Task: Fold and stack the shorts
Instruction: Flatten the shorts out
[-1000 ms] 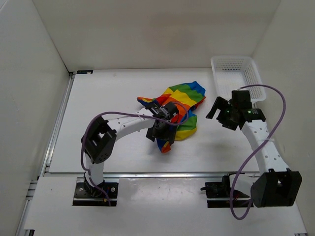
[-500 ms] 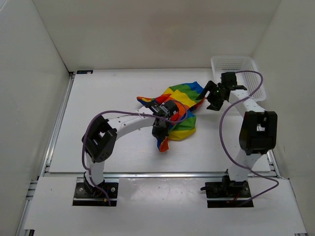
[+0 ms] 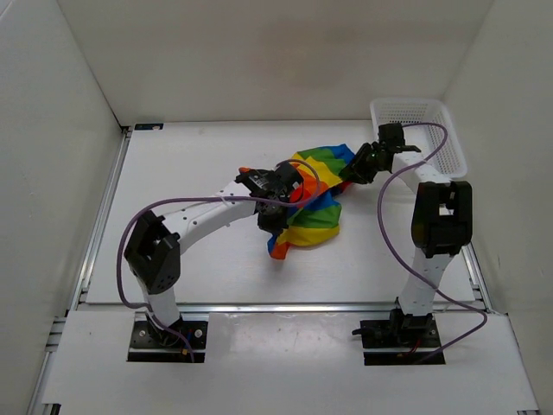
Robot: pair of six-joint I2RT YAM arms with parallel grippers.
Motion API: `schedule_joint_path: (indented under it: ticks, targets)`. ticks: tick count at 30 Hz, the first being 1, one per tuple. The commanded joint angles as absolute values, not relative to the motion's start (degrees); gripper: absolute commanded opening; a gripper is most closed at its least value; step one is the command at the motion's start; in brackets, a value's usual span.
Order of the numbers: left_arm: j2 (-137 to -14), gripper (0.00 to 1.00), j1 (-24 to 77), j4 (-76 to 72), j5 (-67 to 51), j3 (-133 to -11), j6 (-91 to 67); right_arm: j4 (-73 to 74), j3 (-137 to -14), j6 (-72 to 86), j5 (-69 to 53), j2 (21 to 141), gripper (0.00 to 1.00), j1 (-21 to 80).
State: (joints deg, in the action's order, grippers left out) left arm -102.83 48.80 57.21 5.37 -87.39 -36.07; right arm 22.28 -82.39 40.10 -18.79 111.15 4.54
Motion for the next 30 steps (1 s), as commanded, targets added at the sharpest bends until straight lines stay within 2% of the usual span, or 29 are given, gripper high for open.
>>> schedule_joint_path:
  ticks: [1, 2, 4, 5, 7, 9, 11, 15, 16, 18, 20, 23, 26, 27, 29, 30]
  targets:
    - [-99.14, 0.11, 48.60, 59.58, 6.77, -88.95, -36.21, 20.74, -88.05, 41.13, -21.01, 113.02, 0.37, 6.15]
    - [-98.53, 0.11, 48.60, 59.59, 7.38, -89.64, -36.21, 21.35, -89.11, 41.13, -21.61, 113.81, 0.18, 6.15]
    - [-97.91, 0.11, 48.08, 61.25, 8.70, -90.17, -35.69, 23.10, -92.26, 40.52, -21.10, 113.82, 0.03, 6.68]
    - [-96.43, 0.11, 46.77, 62.48, 9.22, -90.78, -35.68, 23.12, -93.42, 40.52, -21.09, 113.82, 0.00, 6.68]
    - [-95.19, 0.11, 44.92, 63.63, 12.03, -91.57, -34.02, 24.69, -98.23, 40.52, -20.48, 113.82, 0.00, 7.21]
    - [-94.48, 0.11, 39.31, 65.20, 14.84, -95.42, -31.40, 26.45, -103.59, 39.99, -19.78, 113.82, 0.00, 7.21]
    - [-96.58, 0.11, 31.69, 65.74, 15.46, -100.61, -28.49, 27.94, -114.04, 39.99, -20.30, 115.48, 0.00, 7.21]
    - [-104.64, 0.11, 21.65, 72.49, 16.79, -123.61, -22.95, 29.09, -130.75, 41.56, -23.55, 116.28, 0.00, 7.73]
    - [-106.42, 0.11, 20.49, 74.60, 16.79, -136.02, -22.07, 29.09, -133.13, 41.57, -24.25, 115.32, 0.00, 8.26]
    - [-107.76, 0.11, 18.03, 77.52, 14.86, -146.90, -21.53, 29.09, -138.41, 41.57, -24.26, 112.60, 0.00, 8.79]
    - [-103.91, 0.11, 16.71, 71.14, 10.48, -144.77, -22.23, 28.56, -139.22, 40.79, -24.26, 109.00, 0.00, 9.93]
    - [-93.72, 0.11, 16.08, 64.80, 7.30, -133.02, -23.90, 28.56, -135.37, 37.63, -24.96, 102.41, 0.00, 10.46]
    - [-83.70, 0.11, 18.45, 61.26, 7.29, -118.08, -24.61, 27.95, -120.19, 33.15, -23.91, 92.75, 0.00, 13.16]
    - [-81.32, 0.11, 18.98, 60.56, 7.99, -113.95, -25.83, 27.95, -109.97, 31.31, -23.04, 89.94, 0.00, 14.05]
    - [-73.50, 0.11, 19.51, 59.77, 7.39, -99.63, -28.20, 27.42, -97.71, 27.43, -17.95, 80.45, 0.00, 17.29]
    - [-70.87, 0.11, 19.51, 59.77, 7.38, -94.62, -29.17, 27.42, -85.20, 26.64, -15.58, 73.81, 0.00, 18.36]
